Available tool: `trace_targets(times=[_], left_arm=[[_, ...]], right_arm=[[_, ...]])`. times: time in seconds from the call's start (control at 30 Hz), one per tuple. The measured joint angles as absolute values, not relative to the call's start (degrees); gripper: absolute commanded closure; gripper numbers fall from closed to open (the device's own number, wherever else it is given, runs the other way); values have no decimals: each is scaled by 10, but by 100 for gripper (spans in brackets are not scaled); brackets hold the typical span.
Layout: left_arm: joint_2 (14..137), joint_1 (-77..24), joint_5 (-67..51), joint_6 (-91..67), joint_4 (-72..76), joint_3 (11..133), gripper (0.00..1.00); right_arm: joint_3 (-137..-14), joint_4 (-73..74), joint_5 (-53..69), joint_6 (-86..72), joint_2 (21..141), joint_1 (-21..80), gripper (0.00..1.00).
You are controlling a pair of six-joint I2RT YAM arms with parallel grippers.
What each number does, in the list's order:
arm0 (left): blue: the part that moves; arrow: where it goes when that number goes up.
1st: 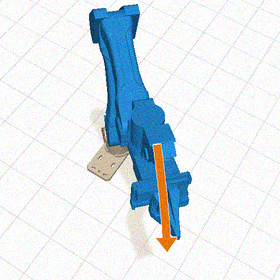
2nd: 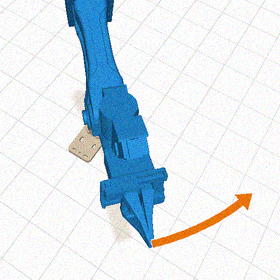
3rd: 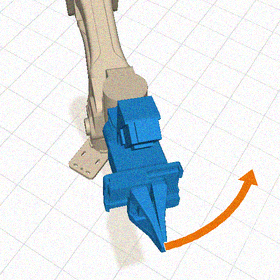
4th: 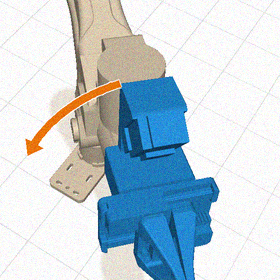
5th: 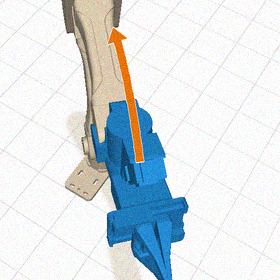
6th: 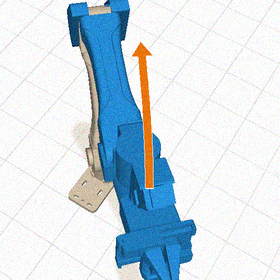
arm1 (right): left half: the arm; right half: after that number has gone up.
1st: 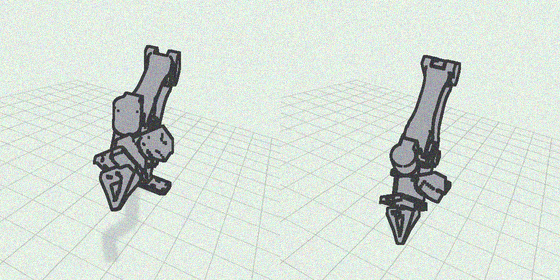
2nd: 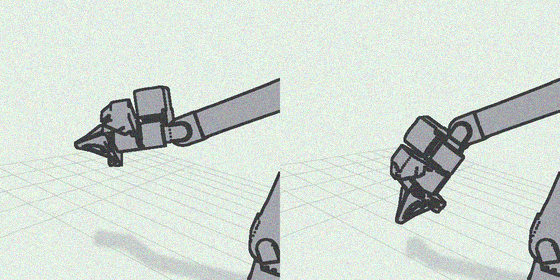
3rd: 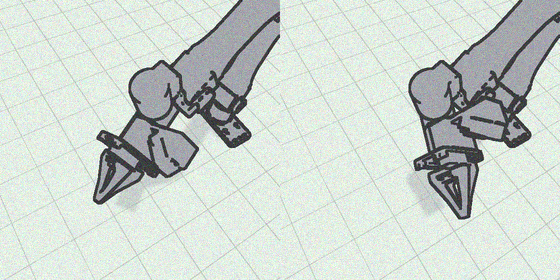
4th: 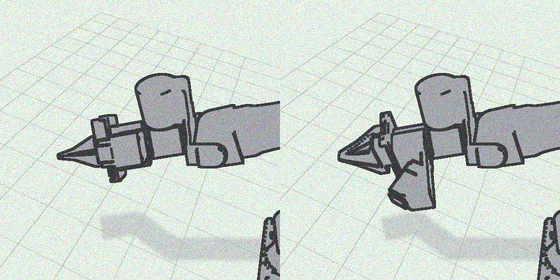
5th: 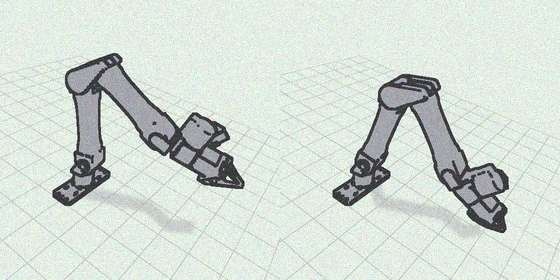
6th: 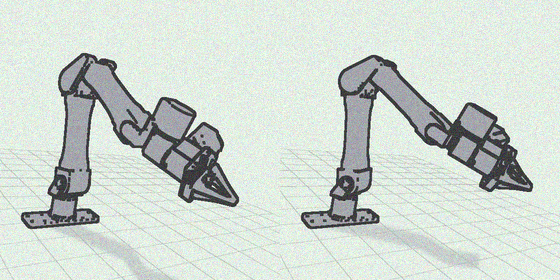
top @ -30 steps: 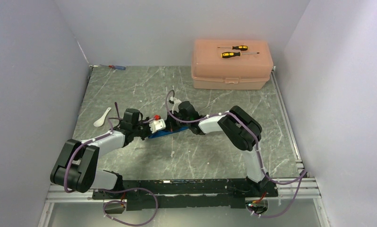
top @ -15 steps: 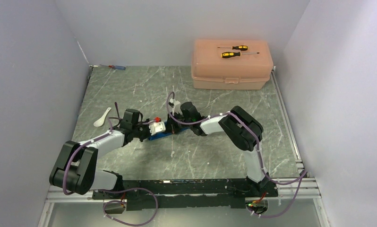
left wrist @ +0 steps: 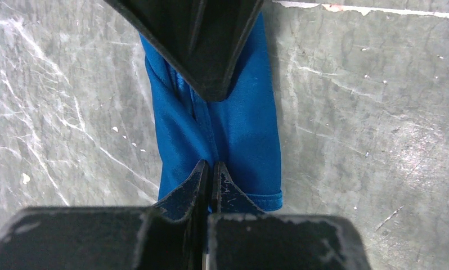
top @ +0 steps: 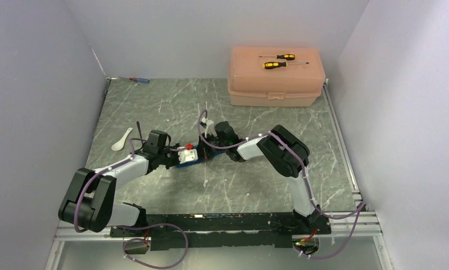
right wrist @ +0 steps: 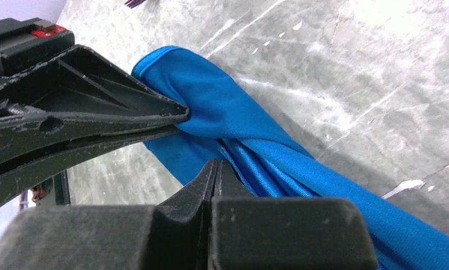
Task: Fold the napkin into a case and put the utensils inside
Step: Grasp the top corner of the smaller rectangle folded napkin from the folded napkin.
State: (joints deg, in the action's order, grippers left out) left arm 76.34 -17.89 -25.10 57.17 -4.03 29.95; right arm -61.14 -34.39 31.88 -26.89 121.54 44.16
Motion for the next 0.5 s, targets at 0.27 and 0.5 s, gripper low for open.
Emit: trace_targets(times=[0.27, 0.5], left_arm=[[764, -180, -251, 578, -57, 317, 97], [765, -180, -253, 590, -63, 319, 97]], right_arm=[[-628, -331, 260, -261, 1219, 441, 100], [-631, -331, 212, -262, 1218, 453, 100]])
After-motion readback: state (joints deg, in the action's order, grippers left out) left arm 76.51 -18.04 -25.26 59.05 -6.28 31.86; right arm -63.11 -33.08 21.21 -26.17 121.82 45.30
